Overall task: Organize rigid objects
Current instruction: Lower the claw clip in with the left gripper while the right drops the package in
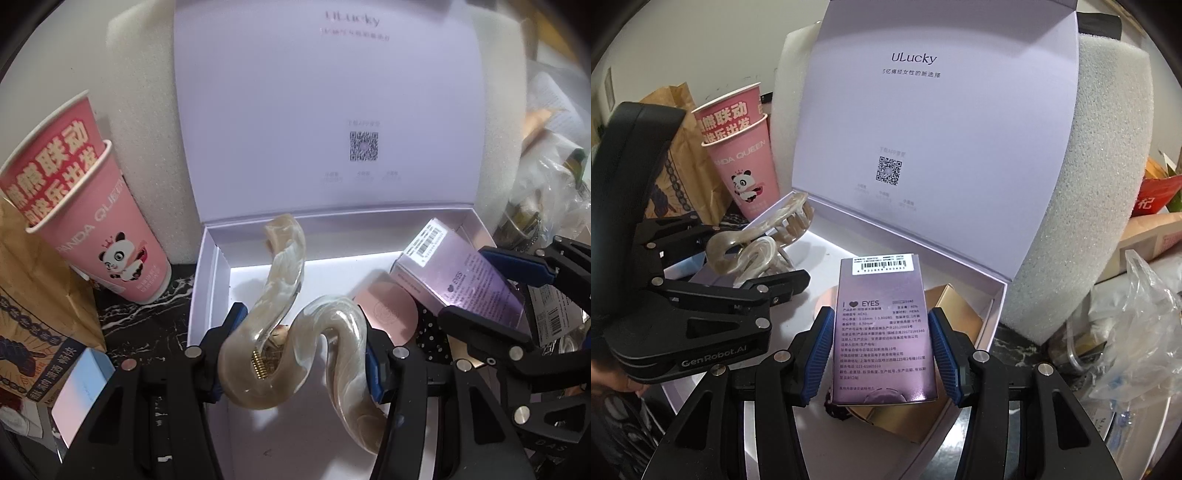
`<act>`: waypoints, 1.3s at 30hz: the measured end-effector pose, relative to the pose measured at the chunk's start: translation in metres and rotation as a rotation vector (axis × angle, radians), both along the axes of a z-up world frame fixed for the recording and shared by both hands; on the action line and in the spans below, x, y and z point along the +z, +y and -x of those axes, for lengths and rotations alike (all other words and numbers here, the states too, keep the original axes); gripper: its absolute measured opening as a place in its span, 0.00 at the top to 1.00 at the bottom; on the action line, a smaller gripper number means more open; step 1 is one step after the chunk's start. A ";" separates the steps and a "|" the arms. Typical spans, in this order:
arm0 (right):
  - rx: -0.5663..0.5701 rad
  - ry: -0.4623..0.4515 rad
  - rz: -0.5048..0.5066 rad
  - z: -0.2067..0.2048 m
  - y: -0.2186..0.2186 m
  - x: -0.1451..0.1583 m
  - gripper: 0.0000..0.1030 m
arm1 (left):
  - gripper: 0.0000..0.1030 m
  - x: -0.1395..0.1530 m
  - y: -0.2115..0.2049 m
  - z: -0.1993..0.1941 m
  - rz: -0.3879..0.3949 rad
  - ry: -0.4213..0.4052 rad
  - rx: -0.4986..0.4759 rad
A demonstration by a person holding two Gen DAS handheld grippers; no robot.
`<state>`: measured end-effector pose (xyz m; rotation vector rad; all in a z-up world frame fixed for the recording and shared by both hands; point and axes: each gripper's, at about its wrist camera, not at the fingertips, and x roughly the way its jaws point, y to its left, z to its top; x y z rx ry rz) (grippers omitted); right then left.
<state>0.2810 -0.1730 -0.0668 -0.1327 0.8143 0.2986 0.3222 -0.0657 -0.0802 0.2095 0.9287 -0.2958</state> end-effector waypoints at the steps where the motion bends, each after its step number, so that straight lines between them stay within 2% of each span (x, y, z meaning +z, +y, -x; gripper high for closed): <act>1: -0.001 0.000 0.003 0.000 0.000 0.000 0.50 | 0.47 -0.001 -0.001 -0.001 -0.002 -0.001 0.000; 13: -0.022 0.009 0.020 0.002 -0.003 0.001 0.50 | 0.47 0.009 -0.008 0.006 -0.016 -0.039 -0.009; 22: -0.052 0.000 0.021 0.011 -0.015 0.011 0.39 | 0.47 0.015 -0.006 0.015 -0.024 -0.047 0.023; 26: -0.062 -0.003 0.017 0.017 -0.019 0.015 0.39 | 0.47 0.018 -0.012 0.014 -0.036 -0.041 0.043; 32: -0.076 -0.015 0.024 0.031 -0.027 0.024 0.39 | 0.47 0.024 -0.012 0.019 -0.004 -0.028 0.043; 39: -0.087 -0.031 0.024 0.043 -0.032 0.034 0.39 | 0.46 0.034 -0.010 0.031 -0.031 -0.050 0.043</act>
